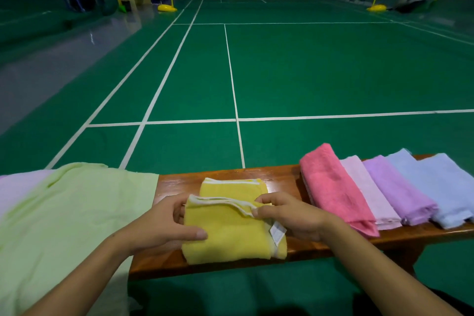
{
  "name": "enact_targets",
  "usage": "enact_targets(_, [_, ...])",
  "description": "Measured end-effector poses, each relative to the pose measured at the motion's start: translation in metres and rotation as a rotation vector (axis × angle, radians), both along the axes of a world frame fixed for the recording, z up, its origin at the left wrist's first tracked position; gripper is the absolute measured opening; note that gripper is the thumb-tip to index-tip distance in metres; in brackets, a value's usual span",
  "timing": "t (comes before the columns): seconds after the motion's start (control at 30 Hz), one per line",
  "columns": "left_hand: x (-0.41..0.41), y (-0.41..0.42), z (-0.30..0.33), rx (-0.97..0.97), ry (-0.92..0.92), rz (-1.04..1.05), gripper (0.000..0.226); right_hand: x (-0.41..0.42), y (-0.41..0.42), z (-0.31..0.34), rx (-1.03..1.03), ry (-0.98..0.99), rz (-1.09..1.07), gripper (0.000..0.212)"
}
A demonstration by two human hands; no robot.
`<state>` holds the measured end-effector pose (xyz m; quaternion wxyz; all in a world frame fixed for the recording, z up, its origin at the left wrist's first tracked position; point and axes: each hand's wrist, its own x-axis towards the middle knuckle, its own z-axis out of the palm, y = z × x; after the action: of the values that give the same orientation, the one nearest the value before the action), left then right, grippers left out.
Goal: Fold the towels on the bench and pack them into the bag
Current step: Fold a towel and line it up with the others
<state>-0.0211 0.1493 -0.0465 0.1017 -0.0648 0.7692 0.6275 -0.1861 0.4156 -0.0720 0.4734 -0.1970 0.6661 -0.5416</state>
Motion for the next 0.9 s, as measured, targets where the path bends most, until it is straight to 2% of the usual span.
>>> enact_targets(0.1, [-0.009, 0.007, -0.004, -0.008, 0.044, 0.126, 0.04, -0.005, -0.002, 0.005, -0.045, -0.123, -0.145, 0.039])
enact_targets(0.2, [-0.016, 0.009, -0.01, -0.008, 0.036, 0.228, 0.043, -0.013, 0.003, 0.008, -0.095, -0.229, -0.065, 0.052])
enact_targets(0.27, [-0.022, 0.01, -0.016, -0.042, 0.049, 0.267, 0.04, -0.016, 0.001, 0.004, -0.086, -0.138, -0.078, 0.041])
enact_targets(0.37, [-0.033, 0.011, -0.026, -0.128, 0.042, 0.336, 0.034, -0.018, -0.009, -0.01, -0.042, 0.03, -0.239, 0.028])
enact_targets(0.43, [-0.041, 0.011, -0.032, -0.104, 0.012, 0.377, 0.031, -0.019, -0.016, -0.02, 0.004, 0.165, -0.333, 0.023])
enact_targets(0.63, [-0.055, 0.006, -0.045, -0.152, -0.031, 0.407, 0.029, -0.022, -0.025, -0.036, 0.361, 0.691, -0.387, 0.026])
enact_targets(0.77, [-0.062, 0.007, -0.056, -0.234, 0.039, 0.443, 0.018, -0.018, -0.027, -0.034, 0.375, 0.711, -0.424, 0.025])
enact_targets(0.9, [-0.067, 0.009, -0.064, -0.331, 0.088, 0.48, 0.02, -0.014, -0.031, -0.033, 0.411, 0.739, -0.457, 0.021])
